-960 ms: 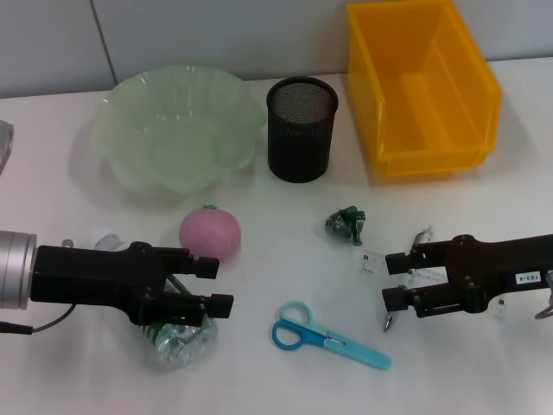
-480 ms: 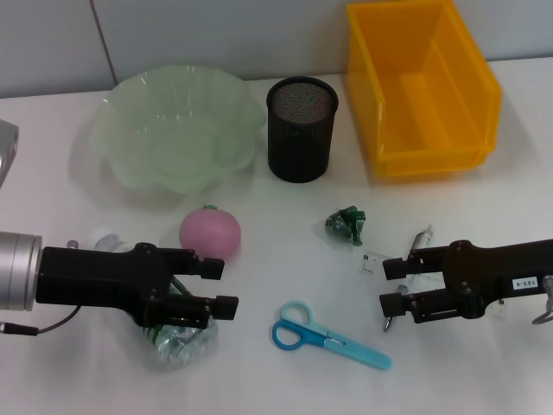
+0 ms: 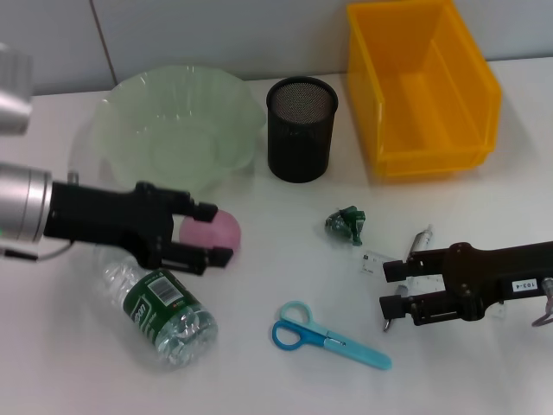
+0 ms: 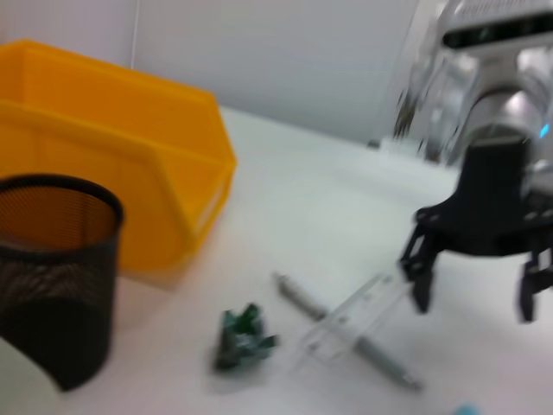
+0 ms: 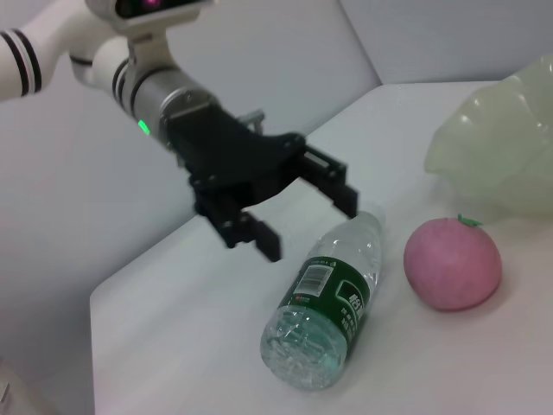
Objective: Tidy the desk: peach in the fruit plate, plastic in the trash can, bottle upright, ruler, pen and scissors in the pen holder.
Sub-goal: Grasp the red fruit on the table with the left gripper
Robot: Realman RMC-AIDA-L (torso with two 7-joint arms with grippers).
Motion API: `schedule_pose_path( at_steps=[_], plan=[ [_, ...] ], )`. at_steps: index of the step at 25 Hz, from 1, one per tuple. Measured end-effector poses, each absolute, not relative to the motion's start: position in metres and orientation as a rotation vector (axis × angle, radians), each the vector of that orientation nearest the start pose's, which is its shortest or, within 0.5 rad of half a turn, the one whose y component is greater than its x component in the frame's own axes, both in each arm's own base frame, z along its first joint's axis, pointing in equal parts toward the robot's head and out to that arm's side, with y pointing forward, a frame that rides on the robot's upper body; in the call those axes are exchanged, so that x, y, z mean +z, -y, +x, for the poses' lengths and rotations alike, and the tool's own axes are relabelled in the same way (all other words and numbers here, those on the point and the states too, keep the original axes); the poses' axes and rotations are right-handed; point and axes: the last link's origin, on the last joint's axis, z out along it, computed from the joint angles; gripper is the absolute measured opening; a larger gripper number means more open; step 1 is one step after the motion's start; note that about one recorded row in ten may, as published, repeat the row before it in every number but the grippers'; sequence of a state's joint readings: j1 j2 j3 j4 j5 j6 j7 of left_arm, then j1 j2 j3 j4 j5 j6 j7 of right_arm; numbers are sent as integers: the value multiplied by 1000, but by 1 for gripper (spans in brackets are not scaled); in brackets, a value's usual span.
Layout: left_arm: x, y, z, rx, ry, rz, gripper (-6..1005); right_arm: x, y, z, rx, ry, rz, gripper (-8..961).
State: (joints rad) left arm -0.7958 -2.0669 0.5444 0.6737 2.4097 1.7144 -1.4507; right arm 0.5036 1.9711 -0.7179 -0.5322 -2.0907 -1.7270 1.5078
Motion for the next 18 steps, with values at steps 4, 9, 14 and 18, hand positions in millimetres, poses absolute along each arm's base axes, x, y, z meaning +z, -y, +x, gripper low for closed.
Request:
schedule_pose_path(
  at_steps=[4, 9, 14, 18],
  plan=[
    [0, -377, -199, -190, 323, -3035, 752, 13, -292, 292, 651, -945, -2896, 740],
    [-3, -387, -187, -13, 256, -3024, 751, 13, -292, 292, 648, -944, -2894, 740],
    [-7, -393, -177, 165, 202, -2997, 751, 13, -292, 292, 648, -942, -2894, 739],
    [-16, -393, -176, 271, 177, -2988, 750, 13, -291, 292, 650, -947, -2894, 739]
  ],
)
